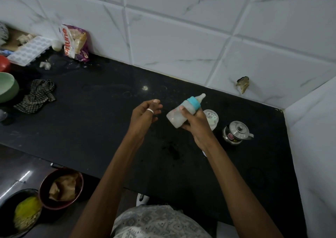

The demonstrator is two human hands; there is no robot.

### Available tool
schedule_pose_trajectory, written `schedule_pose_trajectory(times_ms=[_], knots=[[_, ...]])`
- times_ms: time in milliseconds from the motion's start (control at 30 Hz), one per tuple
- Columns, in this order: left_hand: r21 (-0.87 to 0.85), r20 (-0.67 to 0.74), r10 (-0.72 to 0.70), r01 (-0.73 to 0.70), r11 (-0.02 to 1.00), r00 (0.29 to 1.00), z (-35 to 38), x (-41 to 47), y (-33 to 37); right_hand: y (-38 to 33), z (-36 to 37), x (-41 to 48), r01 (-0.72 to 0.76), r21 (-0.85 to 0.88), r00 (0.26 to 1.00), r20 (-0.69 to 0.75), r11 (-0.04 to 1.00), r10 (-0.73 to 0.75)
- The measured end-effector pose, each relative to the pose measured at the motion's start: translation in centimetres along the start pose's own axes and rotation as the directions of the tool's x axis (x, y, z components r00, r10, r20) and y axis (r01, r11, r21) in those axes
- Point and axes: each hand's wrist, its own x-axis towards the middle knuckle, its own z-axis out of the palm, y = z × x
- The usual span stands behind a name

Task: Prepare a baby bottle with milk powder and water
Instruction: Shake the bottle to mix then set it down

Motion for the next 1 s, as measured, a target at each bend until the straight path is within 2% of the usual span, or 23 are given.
schedule_pose_trajectory(times_ms=[33,133,167,267,300,333,400,467,567,600,633,733,767,867,1000], knots=[[-0.001,-0.001,0.001,-0.001,1.000,1.000,0.0,0.0,0.0,0.0,0.2,0.0,-0.001,-0.027,1.000,0.007,1.000,0.001],[0.008,0.015,0.000,0.000,1.000,1.000,0.0,-0.1,0.0,0.2,-0.2,-0.1,-0.036,-0.174,0.983,0.169,0.984,0.065],[0.008,0.016,0.000,0.000,1.000,1.000,0.0,0.0,0.0,-0.1,-0.4,-0.1,-0.029,-0.151,0.985,0.161,0.988,0.054],[-0.009,-0.007,-0.001,0.001,1.000,1.000,-0.1,-0.1,0.1,-0.6,-0.2,0.2,0.015,0.030,0.999,-0.032,0.999,-0.014],[-0.008,-0.011,-0.001,0.001,1.000,1.000,0.0,-0.1,0.1,-0.7,-0.1,0.1,0.019,0.031,0.998,-0.053,0.999,-0.017],[-0.010,-0.009,-0.003,0.003,1.000,1.000,-0.1,0.0,0.0,-0.6,0.1,0.0,0.013,-0.006,1.000,-0.023,1.000,-0.014],[-0.004,0.006,-0.004,0.004,1.000,1.000,-0.1,0.0,-0.1,-0.2,0.1,-0.3,-0.026,-0.145,0.990,0.134,0.989,0.045],[0.005,0.018,-0.001,0.001,1.000,1.000,0.0,-0.1,0.0,-0.1,-0.1,-0.3,-0.025,-0.177,0.982,0.181,0.984,0.057],[-0.006,-0.004,0.007,-0.007,1.000,1.000,0.0,-0.1,0.2,-0.1,0.4,-0.1,0.019,0.025,0.999,-0.038,1.000,-0.018],[-0.009,-0.012,0.009,-0.009,1.000,1.000,0.0,-0.1,0.2,0.1,0.5,-0.1,0.032,0.046,0.996,-0.082,0.998,-0.028],[-0.015,-0.016,0.006,-0.006,1.000,1.000,0.0,-0.2,0.2,0.3,0.6,-0.1,0.034,0.016,0.997,-0.075,0.999,-0.033],[-0.015,0.003,-0.004,0.004,1.000,1.000,-0.1,-0.3,0.0,0.7,0.4,-0.6,-0.008,-0.150,0.993,0.119,0.989,0.026],[-0.011,0.009,-0.003,0.003,1.000,1.000,-0.2,-0.4,0.0,0.8,0.4,-0.7,-0.009,-0.127,0.992,0.123,0.992,0.025],[-0.003,0.002,0.007,-0.007,1.000,1.000,-0.3,-0.5,0.1,1.0,0.9,-1.2,0.019,0.016,0.999,-0.030,1.000,-0.019],[0.005,0.005,0.003,-0.003,1.000,1.000,-0.4,-0.6,0.2,1.0,0.6,-1.5,-0.012,-0.146,0.990,0.135,0.989,0.032]])
